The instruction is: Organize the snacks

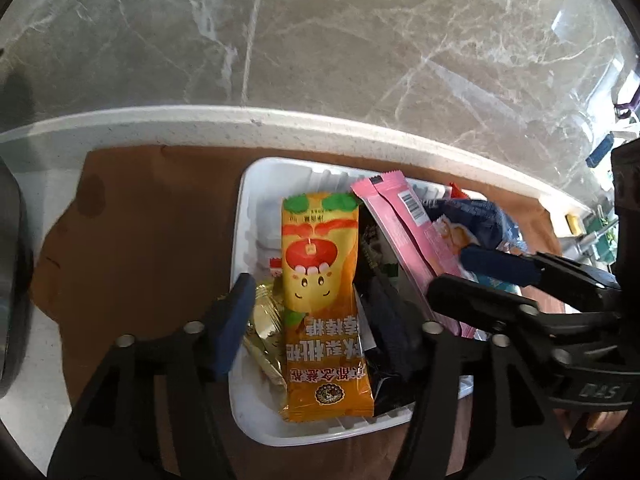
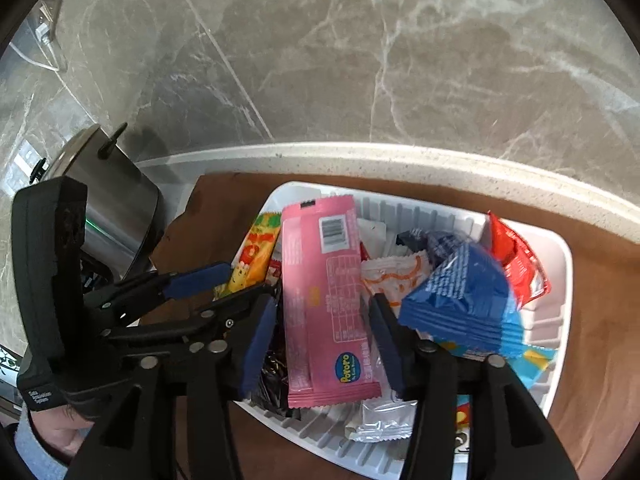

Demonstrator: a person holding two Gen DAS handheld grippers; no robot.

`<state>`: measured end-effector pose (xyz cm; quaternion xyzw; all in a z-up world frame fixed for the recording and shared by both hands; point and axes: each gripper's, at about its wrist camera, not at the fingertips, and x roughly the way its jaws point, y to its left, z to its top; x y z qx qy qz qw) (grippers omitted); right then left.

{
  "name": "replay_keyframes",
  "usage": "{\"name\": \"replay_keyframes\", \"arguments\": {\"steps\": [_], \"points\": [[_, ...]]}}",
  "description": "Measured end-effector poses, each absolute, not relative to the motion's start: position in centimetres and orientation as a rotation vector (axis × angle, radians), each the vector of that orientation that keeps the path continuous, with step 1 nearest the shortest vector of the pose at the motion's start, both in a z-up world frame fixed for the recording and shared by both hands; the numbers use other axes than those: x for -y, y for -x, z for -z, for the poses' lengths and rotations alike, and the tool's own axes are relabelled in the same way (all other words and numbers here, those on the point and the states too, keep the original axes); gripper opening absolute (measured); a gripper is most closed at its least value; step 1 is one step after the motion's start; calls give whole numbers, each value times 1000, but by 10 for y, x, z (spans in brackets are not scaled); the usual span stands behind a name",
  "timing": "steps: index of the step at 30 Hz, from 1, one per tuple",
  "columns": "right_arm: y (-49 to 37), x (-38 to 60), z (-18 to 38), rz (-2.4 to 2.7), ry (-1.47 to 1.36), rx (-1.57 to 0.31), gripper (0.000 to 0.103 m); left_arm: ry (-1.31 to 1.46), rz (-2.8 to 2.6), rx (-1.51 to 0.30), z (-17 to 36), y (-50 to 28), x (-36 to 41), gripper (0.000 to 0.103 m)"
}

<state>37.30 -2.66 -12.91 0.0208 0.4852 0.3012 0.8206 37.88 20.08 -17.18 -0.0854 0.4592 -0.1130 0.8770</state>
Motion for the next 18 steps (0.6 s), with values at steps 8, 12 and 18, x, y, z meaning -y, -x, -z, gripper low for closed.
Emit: {"name": "replay_keyframes", "arguments": {"steps": [8, 12, 18], "points": [[-356, 51, 105, -654, -110, -981, 70, 83, 193, -865, 142, -362, -186, 71], [-340, 64, 92, -656, -115, -943, 74, 31, 180, -818, 126, -348, -174, 71], [-314, 83, 74, -648, -104, -885, 77, -15, 170, -764, 103, -324, -156, 73]]}}
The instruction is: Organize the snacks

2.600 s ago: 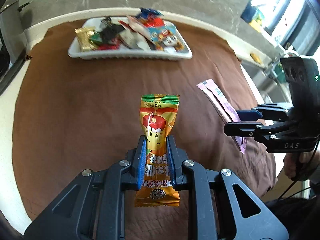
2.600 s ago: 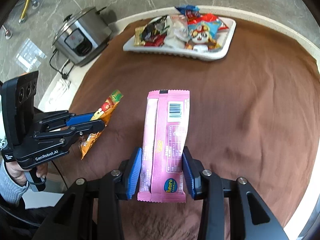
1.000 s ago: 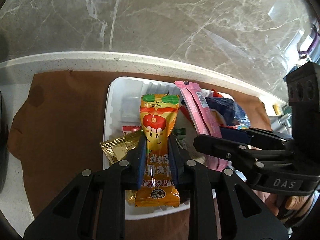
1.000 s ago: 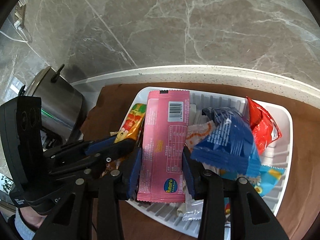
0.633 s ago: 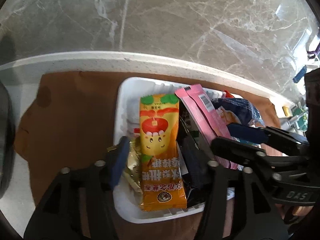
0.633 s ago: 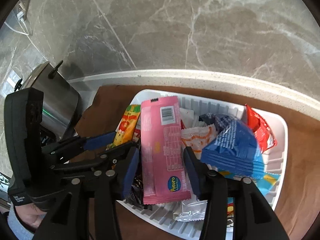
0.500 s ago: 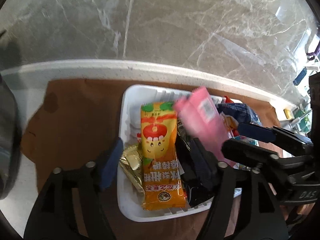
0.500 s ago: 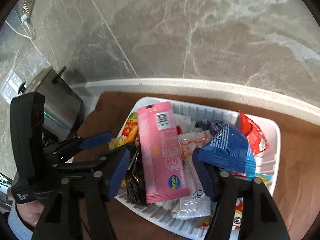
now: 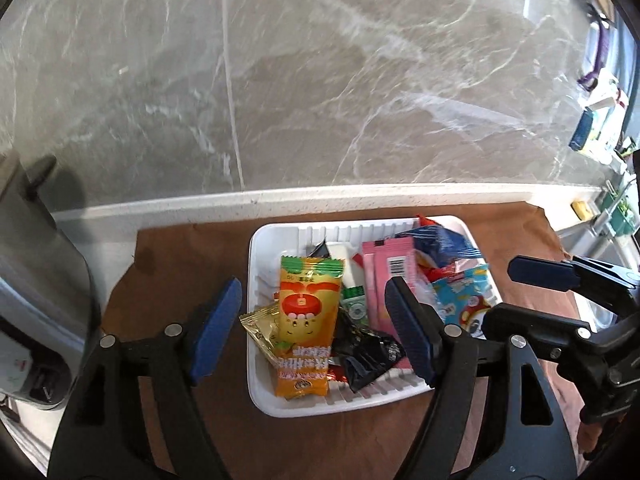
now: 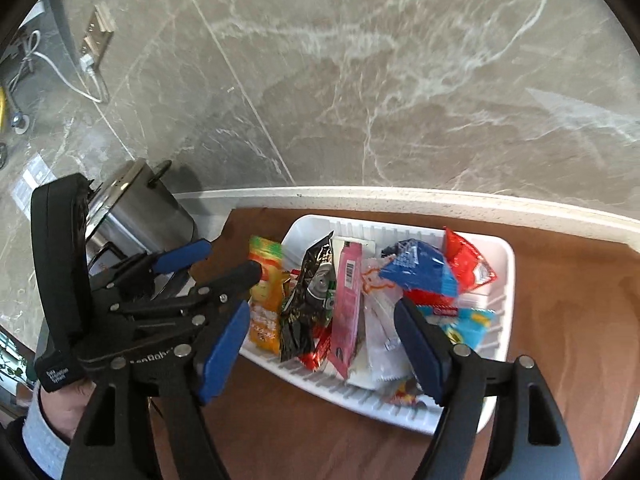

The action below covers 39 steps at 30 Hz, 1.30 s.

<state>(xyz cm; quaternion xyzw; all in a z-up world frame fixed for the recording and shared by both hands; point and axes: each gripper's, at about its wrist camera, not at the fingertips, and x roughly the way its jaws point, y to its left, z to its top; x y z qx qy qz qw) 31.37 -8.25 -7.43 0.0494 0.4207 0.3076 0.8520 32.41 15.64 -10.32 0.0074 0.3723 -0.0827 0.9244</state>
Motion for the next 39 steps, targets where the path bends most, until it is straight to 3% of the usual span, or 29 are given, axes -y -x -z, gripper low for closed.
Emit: {"name": "replay_keyframes", "arguments": {"steps": [13, 17, 39], "points": [[-256, 132, 53, -589, -88, -799, 83, -103, 158, -674, 57, -257, -128, 73], [-242, 148, 48, -558, -92, -780, 84, -115, 156, -656, 45, -242, -122, 80], [-200, 204, 30, -499, -131, -704, 88, -163, 167, -597, 13, -187, -84, 80]]}}
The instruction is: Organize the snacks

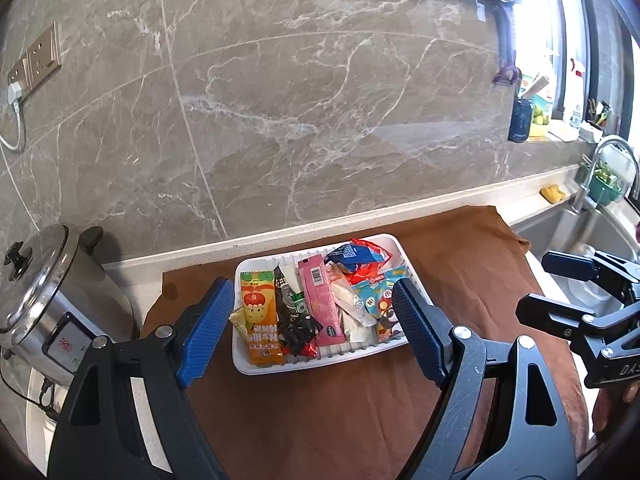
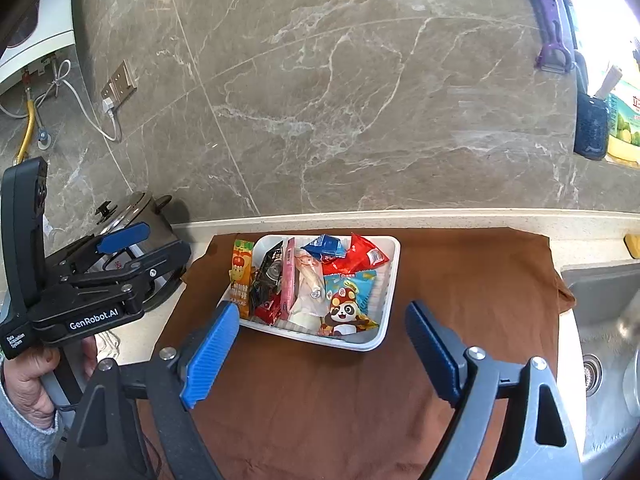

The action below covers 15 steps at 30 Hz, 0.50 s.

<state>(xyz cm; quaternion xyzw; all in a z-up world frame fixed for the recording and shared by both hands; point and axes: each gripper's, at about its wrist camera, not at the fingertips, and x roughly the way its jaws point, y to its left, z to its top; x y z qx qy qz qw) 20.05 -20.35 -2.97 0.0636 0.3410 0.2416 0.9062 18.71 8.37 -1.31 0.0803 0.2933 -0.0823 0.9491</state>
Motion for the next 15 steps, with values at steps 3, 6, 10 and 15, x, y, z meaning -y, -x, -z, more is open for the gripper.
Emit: {"name": "replay_keyframes", "arguments": {"steps": [3, 6, 10, 15], "points": [[-198, 208, 29, -501, -137, -701, 88, -172, 164, -590, 10, -180, -78, 80], [-194, 215, 29, -503, -146, -696, 88, -174, 162, -587, 8, -173, -73, 80], [-188, 224, 27, -506, -154, -687, 89, -181, 160, -582, 6, -163, -65, 80], [-179, 237, 24, -507, -166, -675, 92, -199, 156, -574, 2, -149, -52, 80]]}}
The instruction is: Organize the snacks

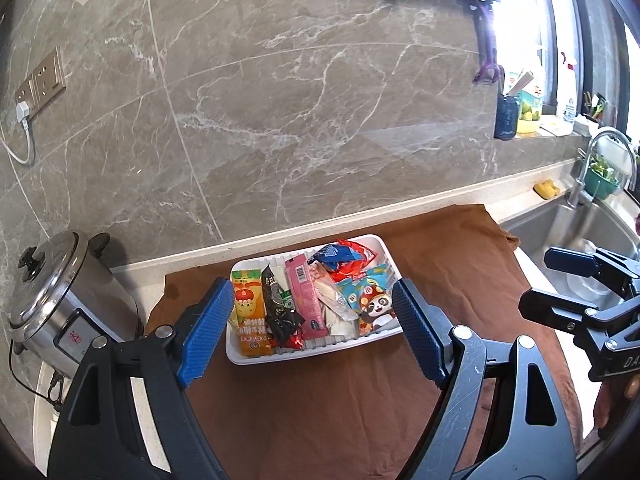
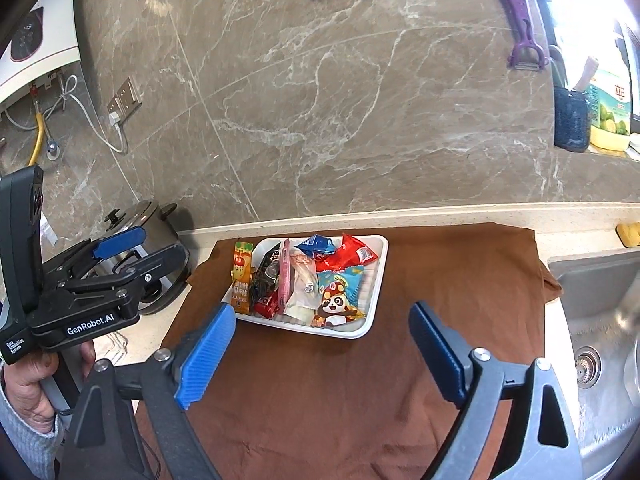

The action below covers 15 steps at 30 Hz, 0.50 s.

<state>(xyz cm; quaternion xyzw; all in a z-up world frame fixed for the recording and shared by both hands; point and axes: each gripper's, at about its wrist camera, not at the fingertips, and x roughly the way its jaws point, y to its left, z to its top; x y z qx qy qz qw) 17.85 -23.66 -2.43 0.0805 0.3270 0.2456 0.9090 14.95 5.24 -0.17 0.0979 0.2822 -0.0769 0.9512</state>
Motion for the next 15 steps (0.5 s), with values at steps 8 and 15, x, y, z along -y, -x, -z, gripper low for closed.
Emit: {"name": "replay_keyframes", "arguments": {"steps": [8, 15], "points": [[-162, 260, 18, -508, -173, -651, 94, -223, 155, -552, -6, -126, -26, 80], [-149, 285, 18, -500, -177, -638, 98, -244, 159, -535, -12, -105, 0, 80]]}}
